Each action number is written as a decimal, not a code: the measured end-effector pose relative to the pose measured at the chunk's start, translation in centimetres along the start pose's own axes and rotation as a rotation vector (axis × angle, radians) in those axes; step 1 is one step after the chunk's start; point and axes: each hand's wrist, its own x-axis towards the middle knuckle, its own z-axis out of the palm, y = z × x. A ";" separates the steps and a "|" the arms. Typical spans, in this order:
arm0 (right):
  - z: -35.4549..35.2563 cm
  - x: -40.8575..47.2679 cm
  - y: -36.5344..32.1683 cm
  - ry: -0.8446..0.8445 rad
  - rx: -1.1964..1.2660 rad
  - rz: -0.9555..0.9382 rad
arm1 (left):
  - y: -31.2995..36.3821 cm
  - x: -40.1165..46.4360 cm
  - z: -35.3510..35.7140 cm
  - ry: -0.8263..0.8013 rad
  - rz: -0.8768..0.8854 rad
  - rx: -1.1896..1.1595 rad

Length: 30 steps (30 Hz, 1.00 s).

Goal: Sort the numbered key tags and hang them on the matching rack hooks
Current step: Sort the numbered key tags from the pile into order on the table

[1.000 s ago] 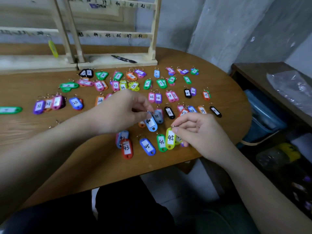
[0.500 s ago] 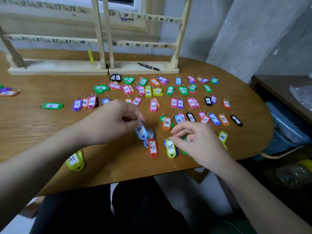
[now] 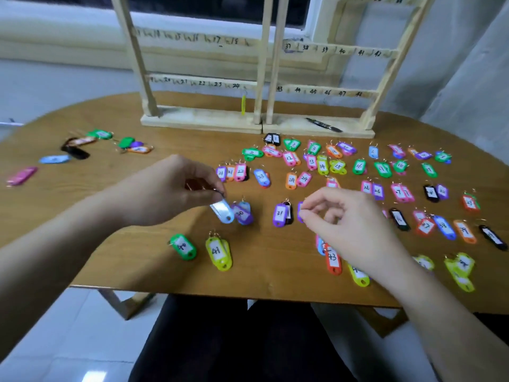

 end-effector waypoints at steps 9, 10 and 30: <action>6.7 3.2 -2.6 -0.141 0.106 -0.077 | -3.6 -4.5 -1.6 -0.008 -0.129 0.052; 7.1 3.6 -2.8 -0.154 0.113 -0.076 | -3.9 -4.6 -1.4 -0.006 -0.130 0.055; 23.2 23.9 -10.3 -0.327 -0.234 -0.230 | -20.2 2.7 -8.0 0.584 -0.308 0.423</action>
